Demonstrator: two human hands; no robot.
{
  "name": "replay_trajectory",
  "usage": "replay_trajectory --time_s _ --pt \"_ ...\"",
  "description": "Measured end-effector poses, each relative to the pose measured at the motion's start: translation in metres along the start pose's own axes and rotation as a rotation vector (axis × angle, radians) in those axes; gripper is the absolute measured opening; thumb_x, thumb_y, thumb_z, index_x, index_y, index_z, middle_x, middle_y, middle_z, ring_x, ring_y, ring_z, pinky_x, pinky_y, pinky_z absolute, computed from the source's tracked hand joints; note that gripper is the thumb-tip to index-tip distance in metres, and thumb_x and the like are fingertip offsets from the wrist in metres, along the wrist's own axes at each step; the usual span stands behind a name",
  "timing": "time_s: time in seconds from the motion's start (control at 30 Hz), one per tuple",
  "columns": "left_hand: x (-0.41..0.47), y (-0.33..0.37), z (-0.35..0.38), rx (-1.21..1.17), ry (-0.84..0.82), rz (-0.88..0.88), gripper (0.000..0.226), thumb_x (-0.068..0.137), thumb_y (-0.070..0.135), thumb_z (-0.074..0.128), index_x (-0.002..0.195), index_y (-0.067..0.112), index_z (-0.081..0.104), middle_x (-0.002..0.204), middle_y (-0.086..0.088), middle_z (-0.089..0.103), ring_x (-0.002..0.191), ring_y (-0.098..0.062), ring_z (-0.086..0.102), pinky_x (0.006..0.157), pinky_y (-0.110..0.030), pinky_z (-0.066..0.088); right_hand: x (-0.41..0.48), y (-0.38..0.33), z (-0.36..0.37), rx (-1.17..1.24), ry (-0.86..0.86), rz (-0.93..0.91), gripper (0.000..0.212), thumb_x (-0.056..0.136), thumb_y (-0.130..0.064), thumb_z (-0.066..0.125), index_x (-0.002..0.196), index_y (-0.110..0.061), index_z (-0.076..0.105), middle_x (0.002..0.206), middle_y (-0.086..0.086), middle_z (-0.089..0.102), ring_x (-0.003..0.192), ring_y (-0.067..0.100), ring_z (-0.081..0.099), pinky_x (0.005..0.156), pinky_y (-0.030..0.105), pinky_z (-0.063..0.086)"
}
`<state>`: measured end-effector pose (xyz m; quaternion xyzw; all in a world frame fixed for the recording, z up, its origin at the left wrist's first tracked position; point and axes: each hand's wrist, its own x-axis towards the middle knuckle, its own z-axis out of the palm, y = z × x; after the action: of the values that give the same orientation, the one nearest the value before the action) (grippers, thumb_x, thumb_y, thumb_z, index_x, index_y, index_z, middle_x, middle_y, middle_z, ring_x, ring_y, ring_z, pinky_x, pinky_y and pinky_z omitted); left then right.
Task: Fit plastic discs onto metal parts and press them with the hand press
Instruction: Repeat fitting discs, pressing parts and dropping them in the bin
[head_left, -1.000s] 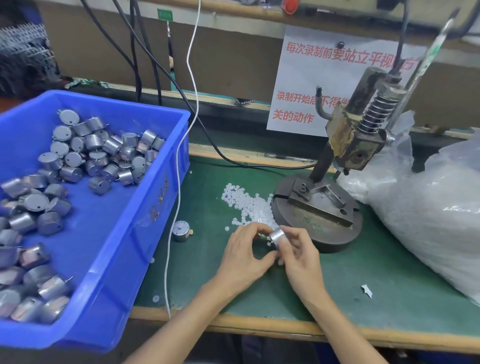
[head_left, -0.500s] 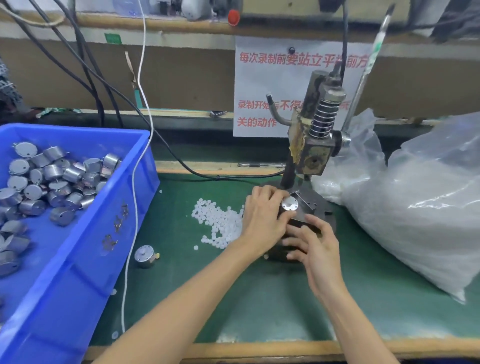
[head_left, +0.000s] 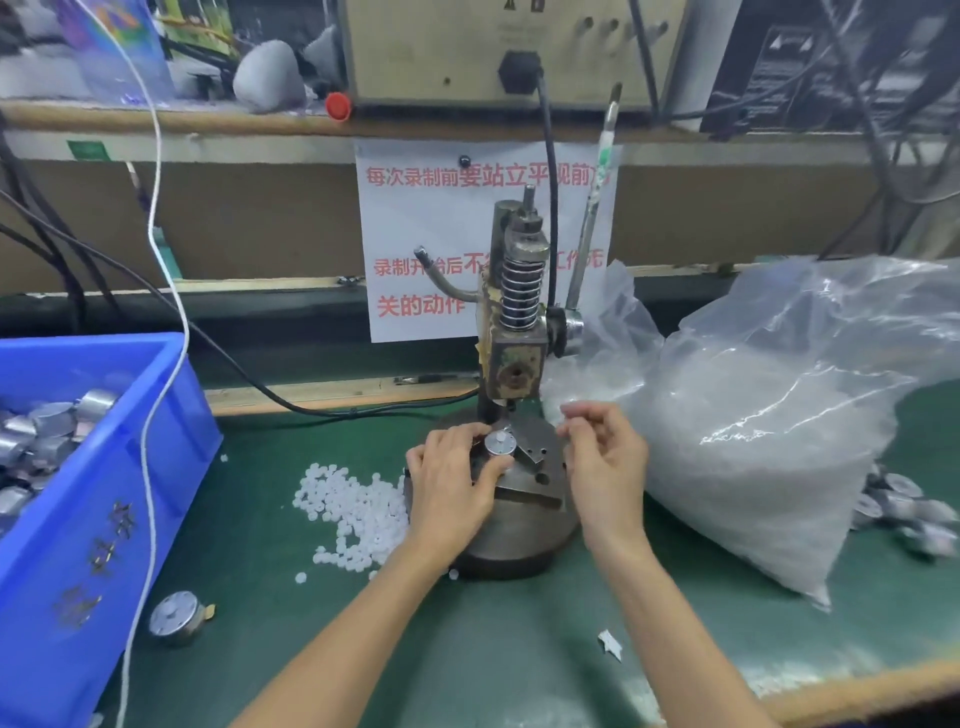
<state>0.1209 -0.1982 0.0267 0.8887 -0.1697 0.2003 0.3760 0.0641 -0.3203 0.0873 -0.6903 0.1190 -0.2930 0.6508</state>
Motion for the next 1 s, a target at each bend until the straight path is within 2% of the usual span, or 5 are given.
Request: replay_trajectory --time_s 0.17,0.27,0.5,0.57,1.0 --pt "0.0 0.002 -0.002 -0.02 -0.008 0.003 0.028 0.086 0.037 0.063 0.109 0.022 0.061 0.106 0.011 0.061 0.102 -0.011 0.049 0.081 -0.021 0.018 0.091 -0.098 0.018 0.015 0.04 -0.253 0.037 0.094 -0.01 0.046 0.131 -0.012 0.051 0.122 -0.005 0.059 0.089 0.005 0.057 0.078 0.021 0.05" --pt "-0.001 0.003 -0.005 -0.015 -0.025 -0.001 0.028 0.087 0.038 0.062 0.11 0.023 0.061 0.108 0.011 0.061 0.103 -0.011 0.048 0.082 -0.022 0.018 0.126 -0.139 0.024 -0.057 -0.077 -0.178 0.05 0.094 -0.014 0.049 0.141 -0.003 0.037 0.12 0.003 0.054 0.077 0.01 0.056 0.06 0.019 0.045" --pt "0.0 0.002 -0.005 -0.015 -0.036 -0.004 0.028 0.087 0.04 0.061 0.11 0.023 0.061 0.108 0.012 0.061 0.104 -0.011 0.047 0.082 -0.023 0.018 0.105 -0.135 0.006 0.003 -0.118 -0.255 0.004 0.092 -0.012 0.055 0.09 -0.014 0.056 0.077 0.0 0.053 0.057 0.006 0.042 0.055 0.023 0.039" --pt "0.0 0.001 -0.005 -0.023 -0.03 -0.011 0.028 0.087 0.04 0.061 0.109 0.023 0.061 0.108 0.011 0.061 0.104 -0.011 0.047 0.083 -0.023 0.019 0.081 -0.118 0.004 0.07 -0.033 -0.389 0.018 0.09 -0.012 0.055 0.076 -0.02 0.047 0.068 -0.005 0.045 0.058 0.008 0.038 0.058 0.026 0.035" --pt "0.0 0.0 -0.001 0.027 -0.011 0.02 0.031 0.086 0.043 0.06 0.111 0.024 0.061 0.11 0.012 0.061 0.106 -0.011 0.047 0.082 -0.024 0.017 0.038 -0.075 0.017 0.29 0.178 -0.549 0.023 0.083 0.002 0.045 0.088 -0.021 0.046 0.077 -0.009 0.051 0.062 -0.001 0.047 0.062 0.016 0.04"
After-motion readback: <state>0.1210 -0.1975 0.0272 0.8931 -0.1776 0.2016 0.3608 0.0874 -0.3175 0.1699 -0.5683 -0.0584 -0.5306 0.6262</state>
